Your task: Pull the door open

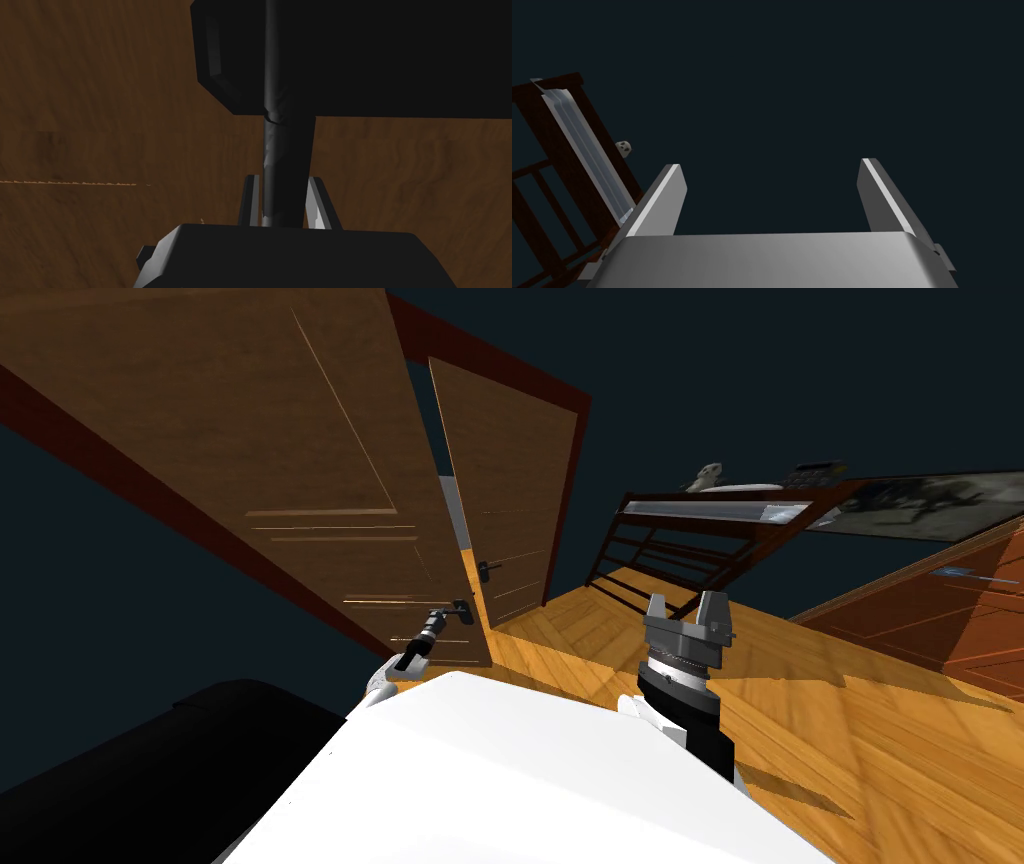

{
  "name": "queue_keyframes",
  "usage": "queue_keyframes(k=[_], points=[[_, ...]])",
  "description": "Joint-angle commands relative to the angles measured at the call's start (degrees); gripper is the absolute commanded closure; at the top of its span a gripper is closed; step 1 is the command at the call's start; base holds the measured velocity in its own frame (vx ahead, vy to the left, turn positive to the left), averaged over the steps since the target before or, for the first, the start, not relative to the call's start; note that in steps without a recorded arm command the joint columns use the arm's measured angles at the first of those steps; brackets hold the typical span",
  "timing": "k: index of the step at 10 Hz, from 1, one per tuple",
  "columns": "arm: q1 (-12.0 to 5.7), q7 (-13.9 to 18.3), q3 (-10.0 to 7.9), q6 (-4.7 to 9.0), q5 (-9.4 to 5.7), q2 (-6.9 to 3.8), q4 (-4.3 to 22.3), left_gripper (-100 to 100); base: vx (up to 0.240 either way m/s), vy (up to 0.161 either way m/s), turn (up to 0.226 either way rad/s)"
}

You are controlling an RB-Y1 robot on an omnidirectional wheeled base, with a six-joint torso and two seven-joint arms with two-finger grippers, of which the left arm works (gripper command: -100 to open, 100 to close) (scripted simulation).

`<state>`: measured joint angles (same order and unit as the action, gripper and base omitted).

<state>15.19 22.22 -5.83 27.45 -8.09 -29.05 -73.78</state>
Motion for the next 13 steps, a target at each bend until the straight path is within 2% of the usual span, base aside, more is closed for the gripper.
queue_keyframes(k=[1,4,5,6,13], points=[[1.77,1.0,1.39,1.50,0.19,-0.53,-1.1,100,-0.217,0.056,-0.130],[4.41,2.7,2.92,4.01,0.25,-2.34,-2.3,100,-0.232,0.040,-0.124],[4.10,2.4,1.89,3.10,0.01,-2.47,-2.2,100,-0.108,0.030,-0.008],[5.12,3.2,2.55,4.35,0.12,-3.17,-2.0,100,-0.151,0.049,-0.108],[8.38,6.2,4.85,10.29,0.44,-6.38,-1.8,100,-0.222,0.072,-0.162]])
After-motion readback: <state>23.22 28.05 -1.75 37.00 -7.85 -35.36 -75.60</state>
